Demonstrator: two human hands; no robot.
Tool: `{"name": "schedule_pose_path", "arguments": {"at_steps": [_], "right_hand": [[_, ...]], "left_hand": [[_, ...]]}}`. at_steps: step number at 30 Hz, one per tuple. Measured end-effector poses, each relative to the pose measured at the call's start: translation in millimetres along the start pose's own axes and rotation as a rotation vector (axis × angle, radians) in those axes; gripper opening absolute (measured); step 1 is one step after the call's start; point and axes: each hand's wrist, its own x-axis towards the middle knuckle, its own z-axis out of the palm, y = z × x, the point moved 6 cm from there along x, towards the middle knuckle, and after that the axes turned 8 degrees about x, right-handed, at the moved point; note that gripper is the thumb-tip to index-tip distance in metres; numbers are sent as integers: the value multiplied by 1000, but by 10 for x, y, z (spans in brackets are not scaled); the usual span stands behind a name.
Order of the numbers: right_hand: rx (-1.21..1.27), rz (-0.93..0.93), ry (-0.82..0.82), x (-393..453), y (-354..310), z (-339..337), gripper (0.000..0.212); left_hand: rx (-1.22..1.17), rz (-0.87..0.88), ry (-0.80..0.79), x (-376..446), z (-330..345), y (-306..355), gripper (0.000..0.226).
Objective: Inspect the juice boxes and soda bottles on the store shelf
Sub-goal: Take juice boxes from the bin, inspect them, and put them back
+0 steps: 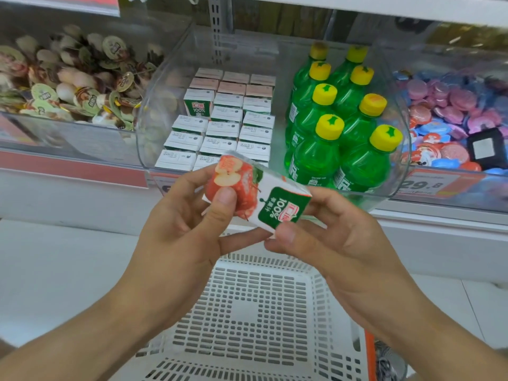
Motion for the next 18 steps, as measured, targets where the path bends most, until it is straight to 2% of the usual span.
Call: {"name": "schedule_pose_path", "arguments": {"at_steps": [2, 4, 6, 8, 10, 12, 15, 18], "right_hand": [[-5, -68, 22, 49, -73, 88, 45], [18, -183, 68, 120, -231, 208, 39], [25, -315, 137, 244, -389, 322, 36], [-26, -407, 203, 457, -467, 436, 31], [-142, -498, 263, 768, -518, 532, 31], [-338, -573, 305, 1112, -538, 606, 34], [-512, -539, 310, 1561, -466, 612, 35], [-641, -525, 270, 1794, -443, 616, 37]], "left_hand": [[152, 93, -32, 26, -32, 115, 38], [560, 335, -30, 95, -149, 341, 39], [1012, 542, 90, 214, -344, 539, 43], [1254, 564, 247, 350, -557, 653, 58], [1338, 432, 273, 501, -709, 616, 82], [1369, 316, 210, 604, -762, 518, 99], [1370, 271, 130, 673, -785, 496, 109], [1348, 278, 119, 665, -807, 523, 117]]}}
